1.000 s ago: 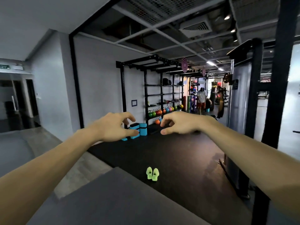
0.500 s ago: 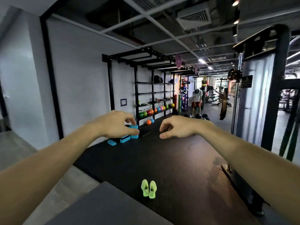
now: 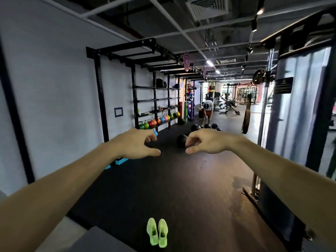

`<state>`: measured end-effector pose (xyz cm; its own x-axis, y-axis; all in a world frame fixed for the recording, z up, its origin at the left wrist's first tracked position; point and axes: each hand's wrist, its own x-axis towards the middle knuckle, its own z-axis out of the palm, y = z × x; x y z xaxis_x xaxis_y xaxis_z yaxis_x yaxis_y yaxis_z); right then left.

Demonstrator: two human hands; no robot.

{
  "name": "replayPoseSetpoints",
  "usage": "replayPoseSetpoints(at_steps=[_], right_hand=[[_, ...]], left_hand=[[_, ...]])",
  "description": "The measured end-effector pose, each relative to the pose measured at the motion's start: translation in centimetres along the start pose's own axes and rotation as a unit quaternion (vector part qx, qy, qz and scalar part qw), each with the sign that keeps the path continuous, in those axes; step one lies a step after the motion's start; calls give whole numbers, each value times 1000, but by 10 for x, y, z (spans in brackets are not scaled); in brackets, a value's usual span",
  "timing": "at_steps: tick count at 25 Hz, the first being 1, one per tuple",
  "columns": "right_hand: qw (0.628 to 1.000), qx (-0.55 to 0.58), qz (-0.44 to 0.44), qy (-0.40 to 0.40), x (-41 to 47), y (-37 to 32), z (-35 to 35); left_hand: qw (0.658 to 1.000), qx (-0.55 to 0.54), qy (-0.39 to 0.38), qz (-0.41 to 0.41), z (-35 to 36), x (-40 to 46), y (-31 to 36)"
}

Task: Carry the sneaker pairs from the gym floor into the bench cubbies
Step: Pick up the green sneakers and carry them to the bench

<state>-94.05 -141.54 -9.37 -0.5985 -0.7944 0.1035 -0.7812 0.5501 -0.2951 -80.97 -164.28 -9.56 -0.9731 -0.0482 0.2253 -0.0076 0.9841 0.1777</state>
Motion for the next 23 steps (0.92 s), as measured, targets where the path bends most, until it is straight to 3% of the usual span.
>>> replayPoseSetpoints(at_steps=[8, 18, 23], right_hand=[[1000, 21, 8, 14, 230, 96, -3], [999, 24, 20, 14, 506, 192, 66], [998, 23, 61, 21, 638, 252, 106]], left_hand=[[1000, 9, -7, -26, 28, 200, -123], [999, -3, -17, -29, 110, 423, -316], [997, -28, -60, -28, 161, 551, -411]])
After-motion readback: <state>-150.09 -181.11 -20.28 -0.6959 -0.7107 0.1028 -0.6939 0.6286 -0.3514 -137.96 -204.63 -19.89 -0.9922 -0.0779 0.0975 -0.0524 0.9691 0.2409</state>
